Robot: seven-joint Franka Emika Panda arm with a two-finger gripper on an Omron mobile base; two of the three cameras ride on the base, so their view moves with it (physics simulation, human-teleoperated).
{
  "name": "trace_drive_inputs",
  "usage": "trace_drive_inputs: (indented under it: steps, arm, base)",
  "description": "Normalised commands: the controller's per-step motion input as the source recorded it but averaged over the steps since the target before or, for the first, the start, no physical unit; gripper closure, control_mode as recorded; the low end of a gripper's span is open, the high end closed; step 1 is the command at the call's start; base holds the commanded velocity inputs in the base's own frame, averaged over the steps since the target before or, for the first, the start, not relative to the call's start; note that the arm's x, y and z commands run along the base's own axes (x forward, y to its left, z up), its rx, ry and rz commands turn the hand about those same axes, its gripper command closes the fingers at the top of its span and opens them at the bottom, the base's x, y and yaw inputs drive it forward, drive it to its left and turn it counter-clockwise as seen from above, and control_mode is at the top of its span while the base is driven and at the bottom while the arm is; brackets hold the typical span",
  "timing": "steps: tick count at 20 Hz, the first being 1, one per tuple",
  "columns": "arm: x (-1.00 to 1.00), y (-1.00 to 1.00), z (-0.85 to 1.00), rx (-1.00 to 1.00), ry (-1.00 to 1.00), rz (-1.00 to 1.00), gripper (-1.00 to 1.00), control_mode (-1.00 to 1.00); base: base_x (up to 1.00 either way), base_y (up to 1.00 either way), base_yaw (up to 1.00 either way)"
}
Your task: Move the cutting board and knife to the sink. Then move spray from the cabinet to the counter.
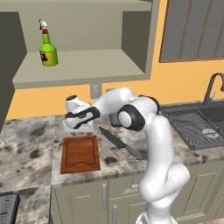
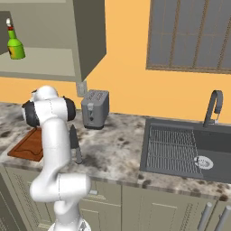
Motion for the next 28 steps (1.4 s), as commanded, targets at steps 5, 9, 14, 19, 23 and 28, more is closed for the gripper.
trace_drive_inputs:
  steps: [5,9,14,19,23,28]
  arm:
    - [-0.80,0.00,-0.28,0.00,0.00,0.00,-1.00,-1.00]
    - [-0.85,0.00,-0.26,0.00,0.00,0.00,-1.00,-1.00]
    - [-0.73,0.00,-0.30,0.00,0.01,0.00,-1.00,-1.00]
    - [-0.73,0.00,-0.24,0.00,0.00,0.00,-1.00,-1.00]
    - [-0.67,0.00,-0.24,0.00,0.00,0.00,-1.00,-1.00]
    - [-0.48,0.00,-0.25,0.00,0.00,0.00,-1.00,-1.00]
  base:
    - [0.00,0.00,0.00]
    - [0.00,0.00,0.00]
    - [0.00,0.00,0.00]
    - [0.00,0.00,0.00]
    - [0.00,0.00,0.00]
    - [0.00,0.00,0.00]
